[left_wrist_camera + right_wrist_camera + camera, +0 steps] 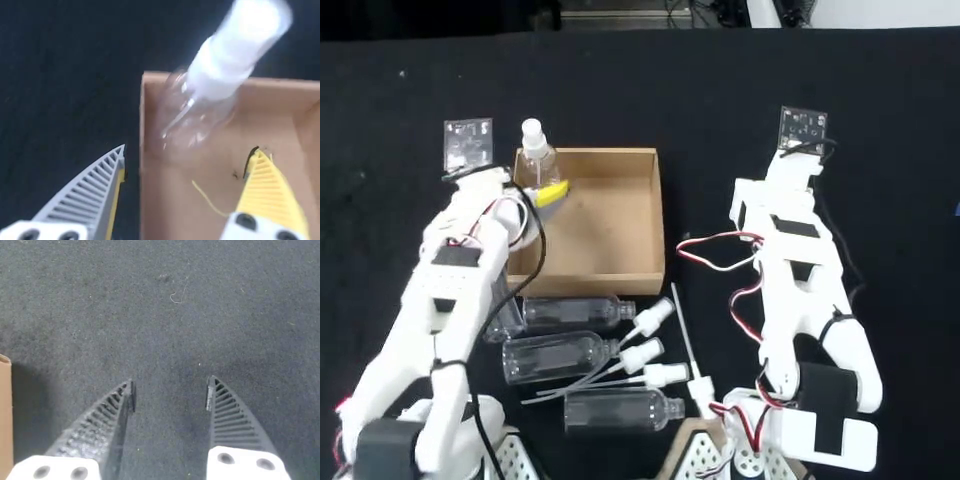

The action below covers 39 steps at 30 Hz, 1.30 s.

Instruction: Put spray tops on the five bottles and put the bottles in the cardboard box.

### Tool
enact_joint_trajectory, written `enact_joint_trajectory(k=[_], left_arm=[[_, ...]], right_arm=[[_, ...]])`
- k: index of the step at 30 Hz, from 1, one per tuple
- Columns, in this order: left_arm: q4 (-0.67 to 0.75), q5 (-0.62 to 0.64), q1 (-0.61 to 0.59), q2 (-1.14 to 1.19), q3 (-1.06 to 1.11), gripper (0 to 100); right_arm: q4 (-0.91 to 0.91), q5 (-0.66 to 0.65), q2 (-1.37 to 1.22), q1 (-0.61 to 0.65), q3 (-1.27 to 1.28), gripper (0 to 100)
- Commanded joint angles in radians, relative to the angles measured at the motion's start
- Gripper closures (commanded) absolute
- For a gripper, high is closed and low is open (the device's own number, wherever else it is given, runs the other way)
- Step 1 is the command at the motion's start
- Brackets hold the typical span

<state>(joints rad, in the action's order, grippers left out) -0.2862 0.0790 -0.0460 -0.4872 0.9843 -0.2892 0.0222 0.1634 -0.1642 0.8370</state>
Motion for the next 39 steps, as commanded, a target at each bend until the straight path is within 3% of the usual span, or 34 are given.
enact_joint_trajectory(k=[1,6,11,17,24,39], left_arm=[[-0.130,0.012,-0.045,-0.132,-0.061,65],[-0.302,-0.008,-0.051,-0.244,-0.082,65],[-0.479,-0.146,-0.094,-0.334,-0.131,65],[-0.592,-0.147,-0.251,-0.330,-0.136,65],[-0.819,-0.109,-0.294,-0.190,-0.237,65],[-0.835,-0.023,-0.418,0.087,-0.308,65]], right_arm=[[0.025,0.000,0.001,0.017,-0.004,78.7],[0.025,0.000,-0.001,0.017,-0.004,78.7],[0.025,0.000,-0.001,0.017,-0.002,78.7],[0.025,0.000,-0.001,0.017,-0.002,78.7],[0.025,0.000,-0.001,0.018,-0.002,78.7],[0.025,0.000,-0.001,0.020,0.007,78.7]])
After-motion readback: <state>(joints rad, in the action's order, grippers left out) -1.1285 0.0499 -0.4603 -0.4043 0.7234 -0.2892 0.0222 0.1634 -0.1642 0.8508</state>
